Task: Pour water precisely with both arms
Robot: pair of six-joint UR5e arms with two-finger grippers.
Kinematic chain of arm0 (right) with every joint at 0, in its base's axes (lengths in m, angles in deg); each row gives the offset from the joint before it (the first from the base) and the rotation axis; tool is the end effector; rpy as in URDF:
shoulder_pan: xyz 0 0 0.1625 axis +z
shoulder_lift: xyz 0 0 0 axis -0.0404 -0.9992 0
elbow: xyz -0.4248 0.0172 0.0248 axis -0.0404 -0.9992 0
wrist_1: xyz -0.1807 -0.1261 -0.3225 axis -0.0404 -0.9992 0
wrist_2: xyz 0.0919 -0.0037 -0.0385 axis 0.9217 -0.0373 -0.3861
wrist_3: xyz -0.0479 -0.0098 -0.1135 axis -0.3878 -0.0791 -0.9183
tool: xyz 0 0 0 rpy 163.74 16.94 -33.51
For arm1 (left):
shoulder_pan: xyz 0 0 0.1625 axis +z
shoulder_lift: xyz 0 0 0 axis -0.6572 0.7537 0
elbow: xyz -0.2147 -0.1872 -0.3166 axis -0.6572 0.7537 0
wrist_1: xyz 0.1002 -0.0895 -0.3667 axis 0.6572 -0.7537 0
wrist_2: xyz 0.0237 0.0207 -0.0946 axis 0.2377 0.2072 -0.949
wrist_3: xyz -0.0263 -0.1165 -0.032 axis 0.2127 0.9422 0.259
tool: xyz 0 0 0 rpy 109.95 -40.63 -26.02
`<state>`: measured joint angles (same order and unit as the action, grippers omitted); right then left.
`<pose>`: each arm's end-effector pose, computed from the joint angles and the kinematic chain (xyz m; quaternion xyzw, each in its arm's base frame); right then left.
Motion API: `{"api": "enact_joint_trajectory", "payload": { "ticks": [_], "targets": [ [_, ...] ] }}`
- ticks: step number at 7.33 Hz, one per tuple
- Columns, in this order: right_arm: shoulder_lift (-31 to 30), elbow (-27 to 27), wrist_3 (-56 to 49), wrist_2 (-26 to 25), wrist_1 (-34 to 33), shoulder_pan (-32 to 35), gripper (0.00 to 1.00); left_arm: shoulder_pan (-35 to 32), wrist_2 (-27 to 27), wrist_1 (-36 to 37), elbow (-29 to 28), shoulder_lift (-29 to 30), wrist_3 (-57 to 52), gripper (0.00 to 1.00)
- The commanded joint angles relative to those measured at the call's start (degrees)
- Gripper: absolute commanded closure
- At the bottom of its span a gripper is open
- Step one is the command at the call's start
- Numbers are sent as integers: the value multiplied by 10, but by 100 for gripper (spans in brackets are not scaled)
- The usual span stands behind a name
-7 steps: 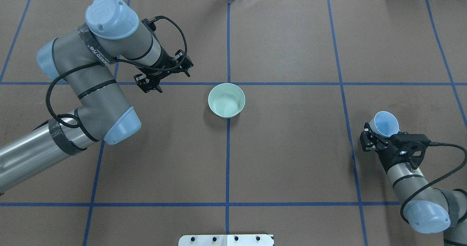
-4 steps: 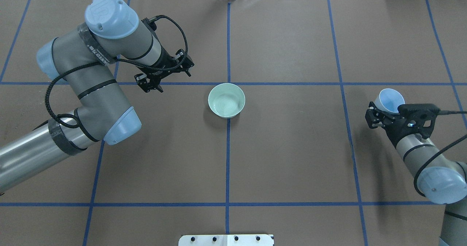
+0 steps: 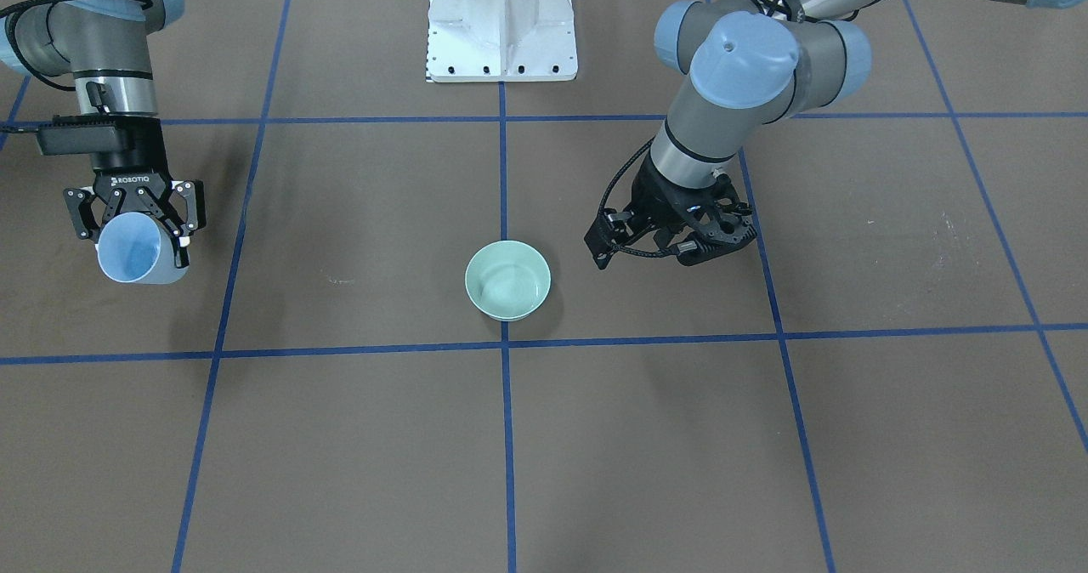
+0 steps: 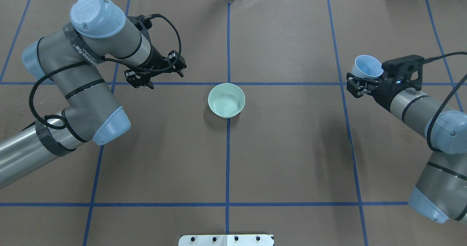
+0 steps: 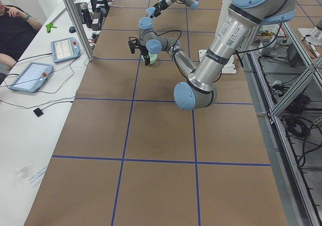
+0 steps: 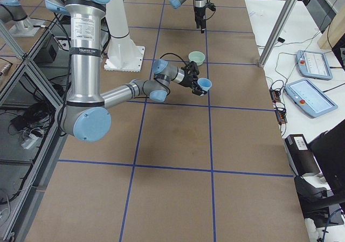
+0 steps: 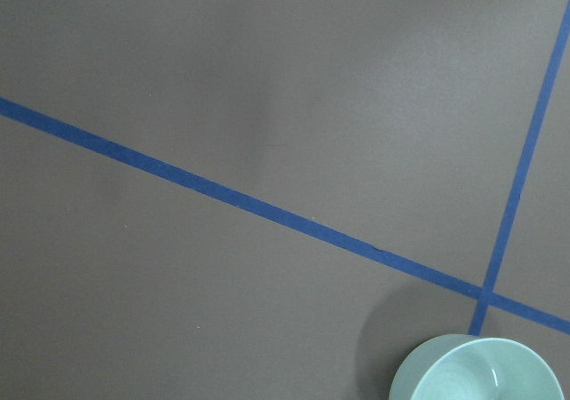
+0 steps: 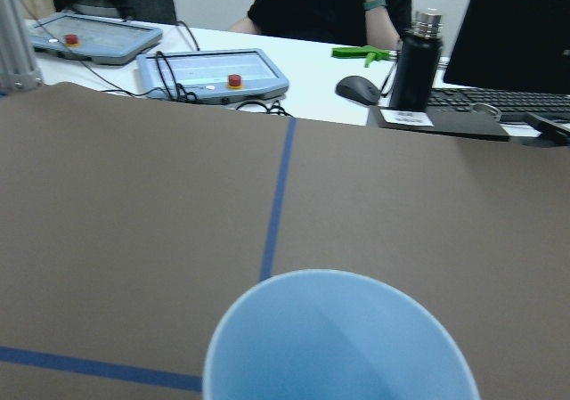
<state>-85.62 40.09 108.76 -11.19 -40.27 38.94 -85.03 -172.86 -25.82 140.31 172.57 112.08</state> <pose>-0.3045 -0.4365 0.4306 0.4550 -0.3753 0.0510 0.8059 0.4294 -0.5193 0.2692 -0.0072 0.4660 -0.1627 0.8697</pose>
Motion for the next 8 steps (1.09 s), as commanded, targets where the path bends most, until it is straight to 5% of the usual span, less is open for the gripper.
{"api": "enact_joint_trajectory", "payload": {
  "ticks": [1, 4, 6, 8],
  "targets": [
    [103, -33, -33, 51, 5, 11, 100, -25, -5, -1, 11, -31, -81, 0],
    [146, -39, -126, 118, -6, 10, 100, -73, -7, 0, 28, -82, -173, 0],
    [151, -40, -134, 165, -9, -10, 100, -118, -60, 2, 26, -99, -236, 0],
    [192, -52, -128, 164, -22, -49, 100, -156, -86, 1, 26, -133, -336, 0]
  ]
}}
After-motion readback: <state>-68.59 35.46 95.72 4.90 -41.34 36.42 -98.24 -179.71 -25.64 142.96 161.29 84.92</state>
